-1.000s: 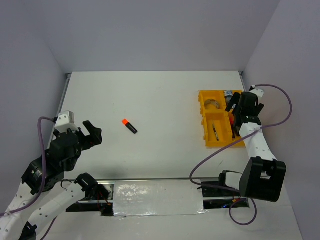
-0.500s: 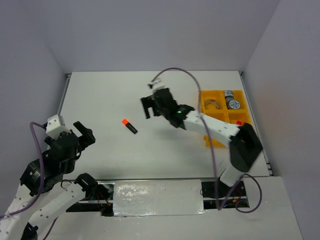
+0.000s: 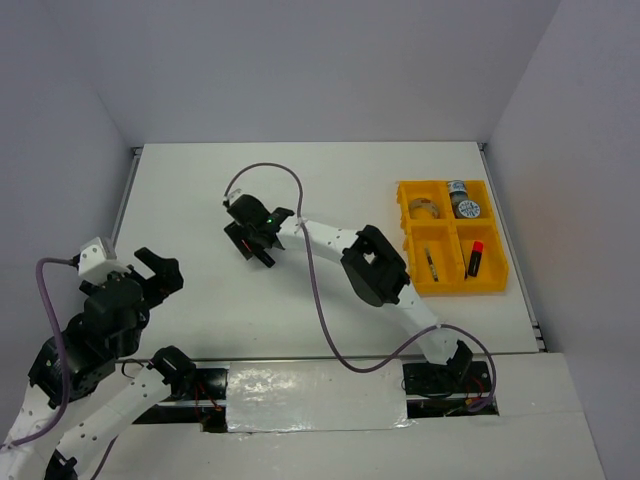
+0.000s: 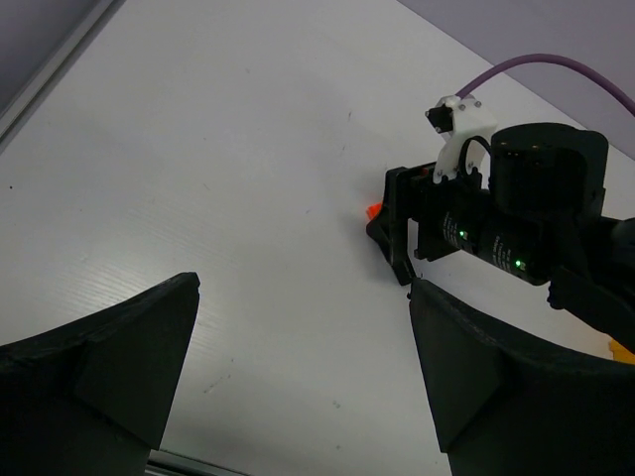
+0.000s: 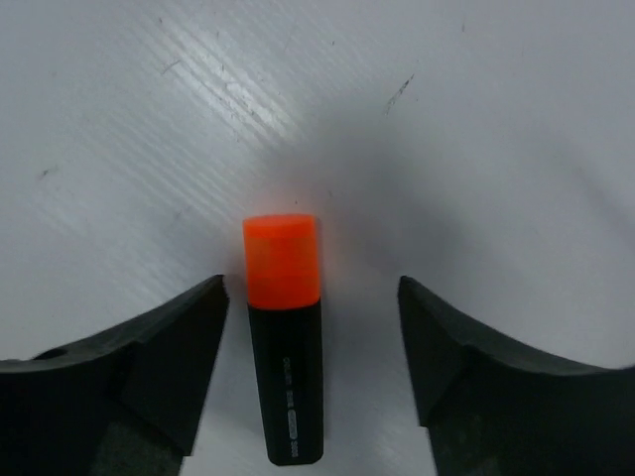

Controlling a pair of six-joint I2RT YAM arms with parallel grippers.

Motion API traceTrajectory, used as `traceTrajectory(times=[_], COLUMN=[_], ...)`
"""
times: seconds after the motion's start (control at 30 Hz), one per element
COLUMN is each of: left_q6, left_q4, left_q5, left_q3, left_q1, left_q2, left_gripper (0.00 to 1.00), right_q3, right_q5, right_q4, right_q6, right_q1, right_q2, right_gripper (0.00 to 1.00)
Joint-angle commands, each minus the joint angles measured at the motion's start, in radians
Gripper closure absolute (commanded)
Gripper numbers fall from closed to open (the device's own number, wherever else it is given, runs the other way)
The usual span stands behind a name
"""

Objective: Sort the stationery into containers
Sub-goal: Pick up the pen from the center of the board.

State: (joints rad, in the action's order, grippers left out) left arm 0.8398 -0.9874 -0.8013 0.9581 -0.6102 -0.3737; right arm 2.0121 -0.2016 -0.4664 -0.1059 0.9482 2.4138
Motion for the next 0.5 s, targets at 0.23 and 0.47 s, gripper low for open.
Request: traceTrajectory(times=[0.23, 0.47], left_q6=[-0.027, -0.036], left_q4=[0.056, 0.062], left_q5=[0.014, 0.025], left_q3=[0.005, 0.004], left_q1=[0.003, 0.001], left_q2=[-0.002, -0.008], left_gripper=[0.01, 0.01], right_q3=[-0.132, -0.389], right_q5=[0.146, 0.29], right_q4=[0.041, 0.211], right_q6=[-0.009, -0.003], right_q1=[-0.003, -0.035], right_q2=[-0.09, -0.396], right_gripper=[0.61, 0.76])
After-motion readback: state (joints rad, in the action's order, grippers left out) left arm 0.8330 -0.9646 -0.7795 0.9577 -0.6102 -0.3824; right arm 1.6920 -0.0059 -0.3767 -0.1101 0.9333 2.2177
